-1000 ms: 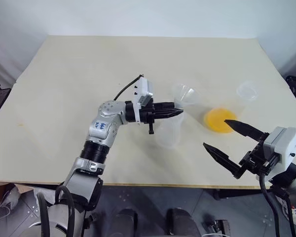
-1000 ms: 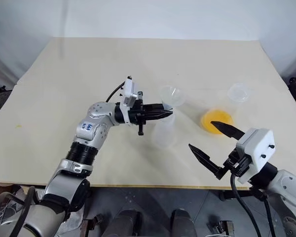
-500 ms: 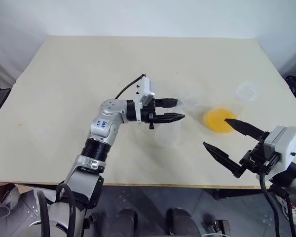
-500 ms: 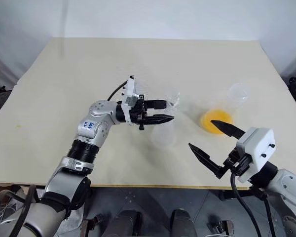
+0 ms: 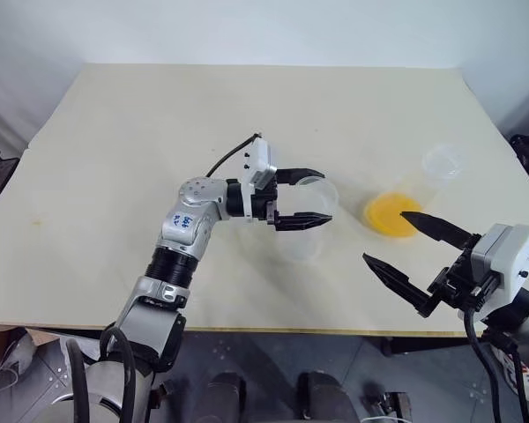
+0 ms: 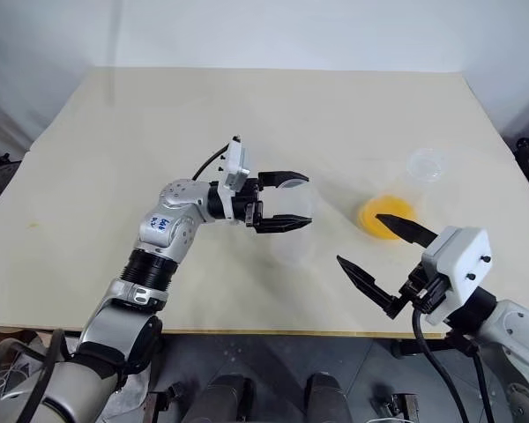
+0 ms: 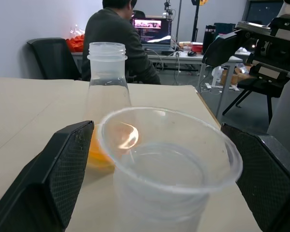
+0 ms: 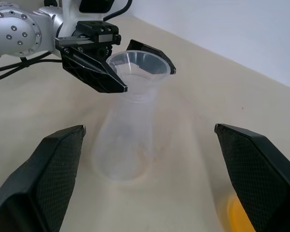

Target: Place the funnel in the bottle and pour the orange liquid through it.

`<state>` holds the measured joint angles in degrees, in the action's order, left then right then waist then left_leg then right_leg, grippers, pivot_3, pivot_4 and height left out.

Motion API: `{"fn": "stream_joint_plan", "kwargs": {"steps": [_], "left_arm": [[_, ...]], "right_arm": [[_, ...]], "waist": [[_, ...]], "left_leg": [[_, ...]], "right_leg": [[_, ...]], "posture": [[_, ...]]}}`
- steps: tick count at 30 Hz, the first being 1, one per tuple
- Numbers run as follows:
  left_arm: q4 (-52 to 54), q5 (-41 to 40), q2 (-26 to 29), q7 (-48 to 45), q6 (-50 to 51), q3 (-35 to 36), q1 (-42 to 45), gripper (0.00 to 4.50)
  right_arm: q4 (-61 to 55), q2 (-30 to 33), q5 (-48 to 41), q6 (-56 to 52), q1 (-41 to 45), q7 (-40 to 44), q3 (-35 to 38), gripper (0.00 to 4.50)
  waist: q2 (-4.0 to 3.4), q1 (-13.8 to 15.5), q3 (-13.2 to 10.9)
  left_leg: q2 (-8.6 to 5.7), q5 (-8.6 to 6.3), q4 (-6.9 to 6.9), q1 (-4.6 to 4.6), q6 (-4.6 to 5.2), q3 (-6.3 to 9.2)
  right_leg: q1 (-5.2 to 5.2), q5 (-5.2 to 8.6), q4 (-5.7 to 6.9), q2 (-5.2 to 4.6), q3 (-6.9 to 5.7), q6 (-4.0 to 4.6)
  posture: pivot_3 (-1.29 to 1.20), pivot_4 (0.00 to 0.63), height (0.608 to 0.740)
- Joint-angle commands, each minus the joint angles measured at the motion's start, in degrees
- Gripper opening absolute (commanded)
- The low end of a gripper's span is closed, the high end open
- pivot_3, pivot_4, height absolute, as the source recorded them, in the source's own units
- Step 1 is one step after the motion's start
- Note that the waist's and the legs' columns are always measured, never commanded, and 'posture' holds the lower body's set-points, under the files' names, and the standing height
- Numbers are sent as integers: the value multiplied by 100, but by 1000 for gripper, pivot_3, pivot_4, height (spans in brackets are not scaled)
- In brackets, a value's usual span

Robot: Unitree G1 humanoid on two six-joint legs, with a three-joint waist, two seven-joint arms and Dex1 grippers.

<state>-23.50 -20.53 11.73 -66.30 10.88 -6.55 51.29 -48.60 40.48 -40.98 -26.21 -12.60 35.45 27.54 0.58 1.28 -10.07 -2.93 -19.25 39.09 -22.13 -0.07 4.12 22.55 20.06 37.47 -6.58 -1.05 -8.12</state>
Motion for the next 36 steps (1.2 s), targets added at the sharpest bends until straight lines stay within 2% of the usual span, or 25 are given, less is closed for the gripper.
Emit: {"fn": "stream_joint_plan", "kwargs": {"steps": [1,9,13,20,25,30,36], "left_arm": [[200,-65,208,-91,-33,163,127,4480],[199,-92,860,-453,-51,337,57,4480],[41,-41,1411,-715,-288,569,-87,4480],[787,-462,1698,-926,27,782,-840,4480],[1067,-700,1799,-1035,-21,1004,-1344,4480],[1047,-646,1835,-1055,-159,983,-1399,4480],[959,-750,1740,-796,-320,1186,-1484,4480]], "right_arm": [[6,104,-51,75,4,73,198,4500],[157,262,-114,31,-68,214,484,4500],[310,269,-35,-23,-439,299,1075,4500],[196,24,-96,-1,-1282,338,1858,4500],[180,-451,-202,12,-2032,275,2531,4500],[182,-425,-321,-2,-1870,34,2441,4500],[638,-242,-162,-120,-961,-397,1833,4500]], "waist": [[0,-1,0],[-1,-21,1],[-1,-7,0],[-8,0,5],[-10,-1,6],[-12,-31,7],[-14,-67,8]], "left_leg": [[0,0,0,0,0,0],[3,0,0,2,0,1],[1,0,0,2,1,3],[19,-1,0,5,4,4],[24,-1,1,5,4,3],[25,-1,3,10,4,-4],[29,-1,2,14,3,-5]], "right_leg": [[0,0,0,0,0,0],[0,0,3,0,0,0],[1,0,5,-1,-1,0],[-3,0,12,-4,2,0],[-3,0,13,-2,5,0],[-9,0,5,-1,13,0],[-10,0,8,2,13,0]], "posture": [[0,150,740],[0,150,740],[0,150,740],[0,150,740],[0,150,740],[0,150,740],[0,150,740]]}}
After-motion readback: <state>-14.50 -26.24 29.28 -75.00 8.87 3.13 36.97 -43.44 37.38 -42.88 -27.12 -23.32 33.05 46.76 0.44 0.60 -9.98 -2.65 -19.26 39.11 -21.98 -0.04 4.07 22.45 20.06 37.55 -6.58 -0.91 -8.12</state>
